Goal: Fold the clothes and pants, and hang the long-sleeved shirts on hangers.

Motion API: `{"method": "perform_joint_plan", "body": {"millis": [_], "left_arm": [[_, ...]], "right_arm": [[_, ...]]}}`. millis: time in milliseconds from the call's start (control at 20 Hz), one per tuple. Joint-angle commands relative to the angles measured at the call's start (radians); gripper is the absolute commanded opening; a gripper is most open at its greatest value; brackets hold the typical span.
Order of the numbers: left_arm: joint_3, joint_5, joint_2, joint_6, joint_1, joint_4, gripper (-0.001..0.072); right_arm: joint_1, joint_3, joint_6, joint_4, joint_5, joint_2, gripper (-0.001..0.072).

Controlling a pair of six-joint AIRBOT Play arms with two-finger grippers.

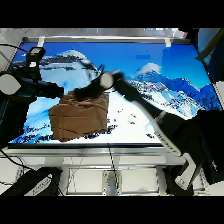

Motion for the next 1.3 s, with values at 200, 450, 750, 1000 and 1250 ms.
{"method": "perform_joint_plan", "body": {"millis": [200, 450, 750, 1000, 1250], "left_arm": [[0.0, -0.001, 0.001, 0.0, 0.0, 0.013, 0.0008], [0.0, -0.001, 0.001, -0.051, 0.0, 0.013, 0.0009], [0.0, -0.001, 0.001, -0.085, 0.0, 0.012, 0.0009], [0.0, -0.001, 0.001, -0.1, 0.0, 0.012, 0.0009], [0.0, -0.001, 0.001, -0.106, 0.0, 0.012, 0.0009]], "right_arm": [[-0.376, -0.373, -0.21, 0.089, 0.195, 0.27, 0.058], [-0.454, -0.972, -0.655, 0.957, -0.212, 0.286, 0.0479], [-0.428, -1.048, -0.79, 1.274, -0.19, 0.086, 0.0704], [-0.356, -0.94, -0.742, 1.199, -0.192, 0.035, 0.0705], [-0.304, -0.843, -0.574, 0.952, -0.116, 0.013, 0.0707]]}}
